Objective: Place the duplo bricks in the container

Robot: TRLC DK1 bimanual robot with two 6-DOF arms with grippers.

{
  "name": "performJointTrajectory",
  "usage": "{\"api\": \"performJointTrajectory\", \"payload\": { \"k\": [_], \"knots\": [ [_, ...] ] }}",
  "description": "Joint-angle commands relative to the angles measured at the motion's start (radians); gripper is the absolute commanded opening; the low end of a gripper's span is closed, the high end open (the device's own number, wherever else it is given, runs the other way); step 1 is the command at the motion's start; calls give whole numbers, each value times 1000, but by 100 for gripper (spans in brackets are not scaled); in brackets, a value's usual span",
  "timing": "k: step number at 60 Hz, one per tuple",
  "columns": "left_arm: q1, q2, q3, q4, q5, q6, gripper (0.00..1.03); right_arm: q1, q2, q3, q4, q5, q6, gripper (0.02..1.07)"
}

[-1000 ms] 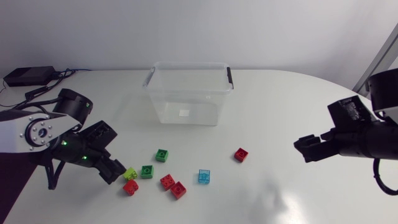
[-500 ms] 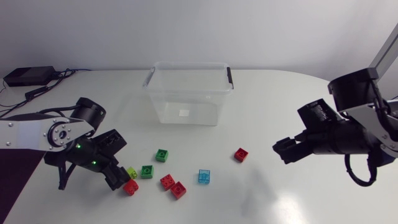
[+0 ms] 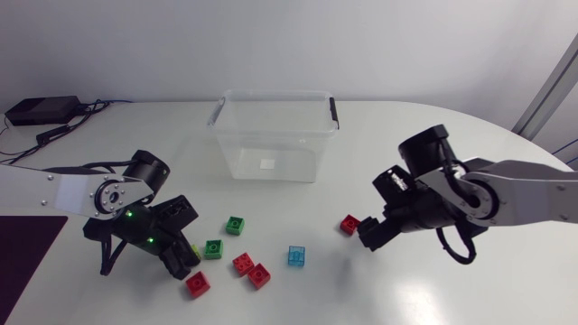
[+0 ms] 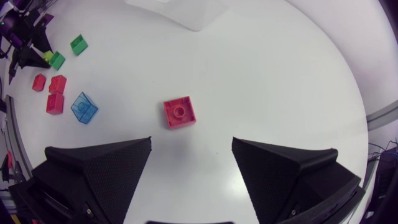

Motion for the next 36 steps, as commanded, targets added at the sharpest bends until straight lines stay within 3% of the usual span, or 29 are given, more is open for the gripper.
{"api": "performJointTrajectory", "payload": {
  "k": [1, 28, 36],
  "knots": [
    [-1, -10, 17, -3, 15, 30, 26, 17, 78, 20, 37, 7, -38, 93],
    [-7, -176, 33, -86, 32, 43, 25, 23, 268, 108, 103, -7, -104, 86],
    [-4, -217, 72, -129, 60, 31, 25, 28, 301, 128, 101, -33, -107, 61]
  ]
}}
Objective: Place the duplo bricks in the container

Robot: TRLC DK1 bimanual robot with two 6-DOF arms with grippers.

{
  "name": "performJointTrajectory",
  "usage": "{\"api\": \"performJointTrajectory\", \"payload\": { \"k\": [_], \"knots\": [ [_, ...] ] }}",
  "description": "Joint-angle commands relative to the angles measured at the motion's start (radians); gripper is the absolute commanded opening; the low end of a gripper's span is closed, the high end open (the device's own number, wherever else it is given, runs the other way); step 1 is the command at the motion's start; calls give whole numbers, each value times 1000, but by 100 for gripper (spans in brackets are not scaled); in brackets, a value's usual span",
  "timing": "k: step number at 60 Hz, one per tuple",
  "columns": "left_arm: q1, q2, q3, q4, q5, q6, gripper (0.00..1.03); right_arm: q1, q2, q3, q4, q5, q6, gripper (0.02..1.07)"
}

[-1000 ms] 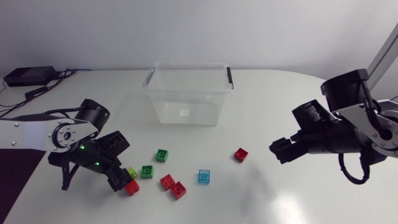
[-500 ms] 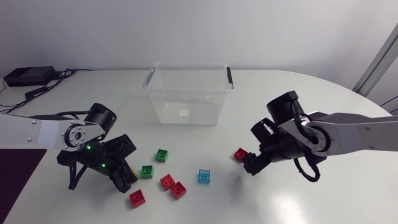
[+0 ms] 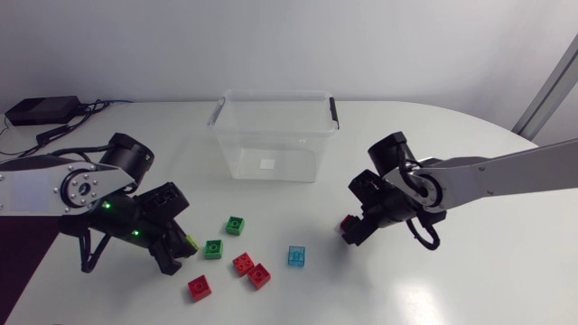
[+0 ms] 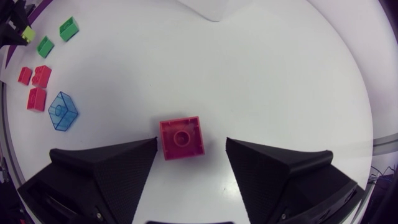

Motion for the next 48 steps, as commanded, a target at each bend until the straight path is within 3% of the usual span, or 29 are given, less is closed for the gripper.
{"api": "performJointTrajectory", "payload": {
  "k": [1, 12, 25, 37, 48],
  "knots": [
    [-3, -49, 63, -31, 27, 13, 25, 11, 36, 24, 2, -19, -23, 56],
    [-2, -115, 156, -70, 57, -50, 25, 11, 65, 36, -15, -35, -23, 26],
    [11, -93, 311, -10, 79, -176, 25, 35, -33, 7, -67, -29, -14, 22],
    [4, -7, 415, 162, 77, -318, 25, 70, -180, 20, -163, -12, 17, 22],
    [11, 132, 546, 256, 63, -409, 26, 109, -264, 85, -252, -3, 51, 22]
  ]
}}
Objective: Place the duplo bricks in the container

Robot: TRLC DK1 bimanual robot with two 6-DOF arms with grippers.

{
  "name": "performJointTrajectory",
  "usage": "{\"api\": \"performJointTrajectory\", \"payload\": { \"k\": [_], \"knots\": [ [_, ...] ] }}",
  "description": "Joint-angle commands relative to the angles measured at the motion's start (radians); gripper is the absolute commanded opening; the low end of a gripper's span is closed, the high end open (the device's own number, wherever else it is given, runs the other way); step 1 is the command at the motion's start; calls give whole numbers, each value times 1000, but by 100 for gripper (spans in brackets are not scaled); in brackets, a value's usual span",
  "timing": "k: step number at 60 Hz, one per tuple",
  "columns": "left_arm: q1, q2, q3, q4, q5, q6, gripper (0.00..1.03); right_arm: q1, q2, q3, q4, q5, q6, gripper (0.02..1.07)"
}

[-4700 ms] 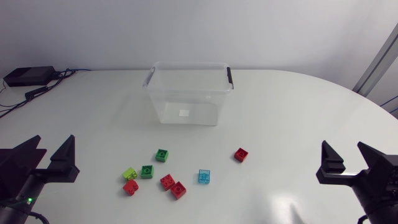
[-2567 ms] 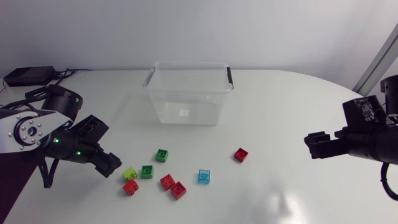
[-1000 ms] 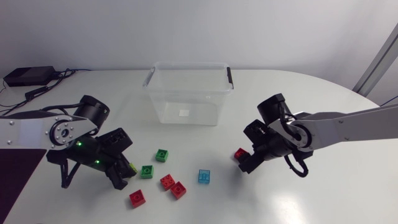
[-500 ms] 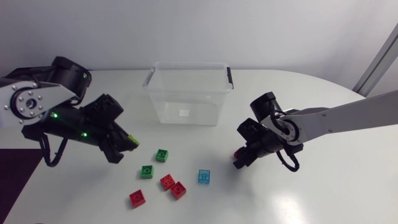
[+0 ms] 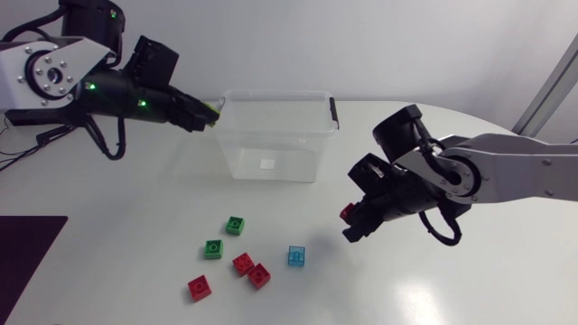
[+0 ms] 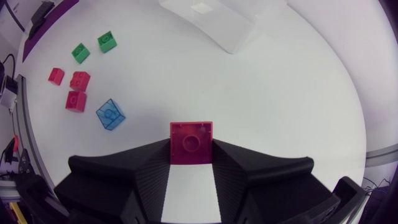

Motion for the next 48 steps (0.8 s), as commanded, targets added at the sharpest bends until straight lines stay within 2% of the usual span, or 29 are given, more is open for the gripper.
{"api": "performJointTrajectory", "payload": {
  "k": [1, 16, 24, 26, 30, 32, 38, 48],
  "knots": [
    [7, 88, 79, 41, -7, -68, 26, 21, -36, 53, -39, 10, 33, 22],
    [-11, 299, 222, 166, -83, -102, 27, 56, -54, 157, -98, 30, 66, 22],
    [-14, 398, 286, 227, -118, -111, 32, 62, -25, 230, -111, 31, 80, 22],
    [-12, 414, 299, 233, -118, -118, 39, 65, -11, 253, -114, 33, 85, 22],
    [-12, 428, 305, 247, -118, -119, 61, 67, 10, 296, -117, 34, 92, 22],
    [-16, 427, 299, 253, -118, -118, 66, 67, 23, 321, -119, 36, 97, 22],
    [-20, 376, 267, 258, -118, -107, 77, 56, 72, 407, -127, 36, 97, 22],
    [-22, 209, 181, 216, -118, -107, 80, 44, 168, 539, -136, 34, 94, 22]
  ]
}}
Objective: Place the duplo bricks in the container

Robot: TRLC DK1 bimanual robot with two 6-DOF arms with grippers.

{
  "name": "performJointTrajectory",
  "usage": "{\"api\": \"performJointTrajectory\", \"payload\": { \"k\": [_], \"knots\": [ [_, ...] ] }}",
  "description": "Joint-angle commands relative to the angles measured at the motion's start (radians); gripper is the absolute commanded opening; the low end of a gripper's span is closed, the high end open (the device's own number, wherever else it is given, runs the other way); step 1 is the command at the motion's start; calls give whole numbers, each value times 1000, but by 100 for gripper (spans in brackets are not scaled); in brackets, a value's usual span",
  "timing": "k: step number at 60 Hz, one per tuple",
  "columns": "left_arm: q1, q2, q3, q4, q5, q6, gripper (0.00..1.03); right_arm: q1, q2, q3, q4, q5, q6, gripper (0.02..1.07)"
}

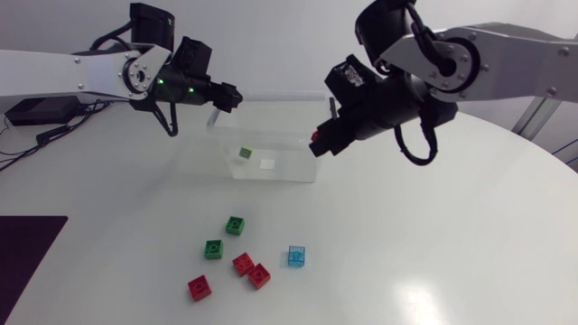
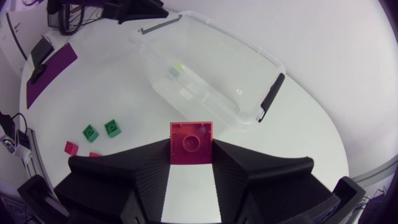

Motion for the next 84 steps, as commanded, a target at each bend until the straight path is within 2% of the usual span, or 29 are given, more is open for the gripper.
{"api": "performJointTrajectory", "payload": {
  "k": [1, 18, 34, 43, 50, 53, 56, 68, 84],
  "knots": [
    [-7, -141, -53, -28, -4, -10, 80, -14, 67, 77, -13, 4, 16, 22],
    [-29, -454, -253, -253, 15, 79, 80, -52, 214, 270, -14, -12, 16, 23],
    [-42, -678, -567, -338, 51, 188, 80, -70, 352, 400, -10, -12, 19, 26],
    [-44, -739, -696, -356, 71, 243, 80, -78, 440, 466, 0, 1, 19, 42],
    [-52, -750, -751, -392, 88, 298, 80, -89, 500, 524, -11, 10, 14, 72],
    [-59, -742, -776, -398, 90, 321, 80, -92, 495, 526, -16, 11, 13, 89],
    [-73, -737, -805, -410, 91, 356, 80, -92, 472, 517, -34, 10, 11, 96],
    [-79, -711, -875, -461, 117, 474, 80, -86, 276, 345, -42, 8, -15, 97],
    [-133, -607, -906, -465, 111, 510, 79, 2, -22, -20, -51, -16, -67, 97]
  ]
}}
